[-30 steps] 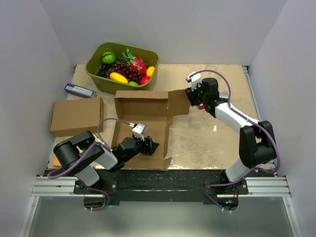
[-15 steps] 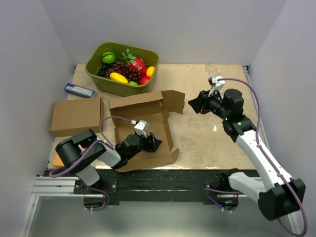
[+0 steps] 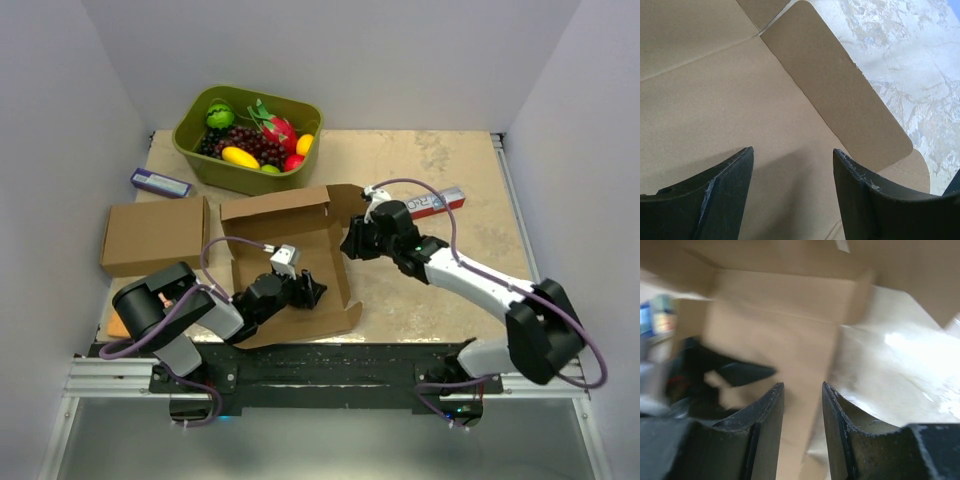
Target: Fold the paper box
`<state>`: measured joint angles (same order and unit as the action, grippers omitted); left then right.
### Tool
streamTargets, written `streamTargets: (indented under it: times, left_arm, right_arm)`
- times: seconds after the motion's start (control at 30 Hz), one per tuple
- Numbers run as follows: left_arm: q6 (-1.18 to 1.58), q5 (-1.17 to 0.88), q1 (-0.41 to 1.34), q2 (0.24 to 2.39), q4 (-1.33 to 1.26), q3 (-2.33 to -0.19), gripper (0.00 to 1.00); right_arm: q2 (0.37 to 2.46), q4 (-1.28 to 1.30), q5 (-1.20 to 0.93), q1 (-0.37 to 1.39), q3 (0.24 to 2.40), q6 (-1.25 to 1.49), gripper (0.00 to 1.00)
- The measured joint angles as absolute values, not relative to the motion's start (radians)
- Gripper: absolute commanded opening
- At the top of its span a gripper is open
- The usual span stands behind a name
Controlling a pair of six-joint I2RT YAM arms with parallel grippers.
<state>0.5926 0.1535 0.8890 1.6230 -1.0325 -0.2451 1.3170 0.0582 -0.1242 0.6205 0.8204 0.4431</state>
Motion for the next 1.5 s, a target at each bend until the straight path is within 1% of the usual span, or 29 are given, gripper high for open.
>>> streamTargets:
  times: [0.17,0.2,0.3,0.43,0.6,0.77,1.13,1.37,1.5]
  left_arm:
    - [0.593,0.154,0.891,1.623,-1.040,-0.240,0.69]
    - [0.593,0.154,0.891,1.623,-1.040,-0.240,0.69]
    - [0.592,0.153,0.891,1.623,-1.041,-0.240,0.68]
    - [0.592,0.153,0.891,1.623,-1.041,-0.240,0.69]
    - [0.591,0.153,0.891,1.628,-1.048,-0.240,0.68]
    - [0.591,0.152,0.891,1.640,-1.062,-0.241,0.68]
    - [0.591,0.152,0.892,1.653,-1.075,-0.247,0.68]
    - [0.591,0.149,0.892,1.657,-1.077,-0.250,0.68]
    - [0.591,0.149,0.892,1.658,-1.077,-0.250,0.68]
  right_arm:
    - [1.494,0.016,0.038,0.620,0.839,0.453,0.30]
    - [1.523,0.001,0.057,0.620,0.848,0.453,0.27]
    - [1.617,-0.056,0.121,0.620,0.878,0.455,0.22]
    - [1.691,-0.130,0.192,0.620,0.887,0.460,0.19]
    - [1.721,-0.202,0.250,0.620,0.887,0.456,0.17]
    - [1.751,-0.296,0.231,0.620,0.897,0.440,0.15]
    - [1.786,-0.461,0.039,0.620,0.894,0.442,0.11]
    - [1.906,-0.526,-0.003,0.622,0.894,0.461,0.10]
    - [1.929,-0.562,-0.014,0.611,0.892,0.473,0.10]
